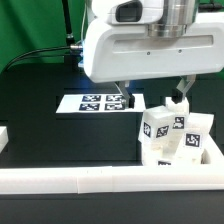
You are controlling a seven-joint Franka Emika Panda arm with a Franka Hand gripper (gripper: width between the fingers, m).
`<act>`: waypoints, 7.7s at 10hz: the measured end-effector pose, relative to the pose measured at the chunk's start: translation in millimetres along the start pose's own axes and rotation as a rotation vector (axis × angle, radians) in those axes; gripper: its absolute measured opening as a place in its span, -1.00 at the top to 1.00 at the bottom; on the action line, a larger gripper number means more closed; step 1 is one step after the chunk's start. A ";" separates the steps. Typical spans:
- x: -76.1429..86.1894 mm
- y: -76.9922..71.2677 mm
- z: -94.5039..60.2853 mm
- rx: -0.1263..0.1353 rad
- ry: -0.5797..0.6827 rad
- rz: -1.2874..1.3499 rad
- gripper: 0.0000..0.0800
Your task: Assemble stool
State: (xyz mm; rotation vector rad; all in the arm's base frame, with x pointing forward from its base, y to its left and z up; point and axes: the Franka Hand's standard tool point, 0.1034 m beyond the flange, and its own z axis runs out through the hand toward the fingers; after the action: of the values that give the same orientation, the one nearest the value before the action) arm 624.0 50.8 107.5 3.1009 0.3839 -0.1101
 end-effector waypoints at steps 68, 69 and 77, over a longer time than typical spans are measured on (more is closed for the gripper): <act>21.2 -6.4 -5.8 0.089 0.151 0.648 -0.62; 13.2 -5.7 -6.2 0.082 0.161 0.585 -0.62; 16.7 -6.5 -9.1 -0.028 0.171 -0.242 -0.62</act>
Offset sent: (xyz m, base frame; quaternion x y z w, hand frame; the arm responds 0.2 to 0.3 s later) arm 0.0000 0.0000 0.0000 0.0000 0.0000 0.0000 1.0000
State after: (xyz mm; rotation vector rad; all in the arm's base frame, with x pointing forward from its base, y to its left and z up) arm 639.2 61.4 115.3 3.0314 0.7575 0.1584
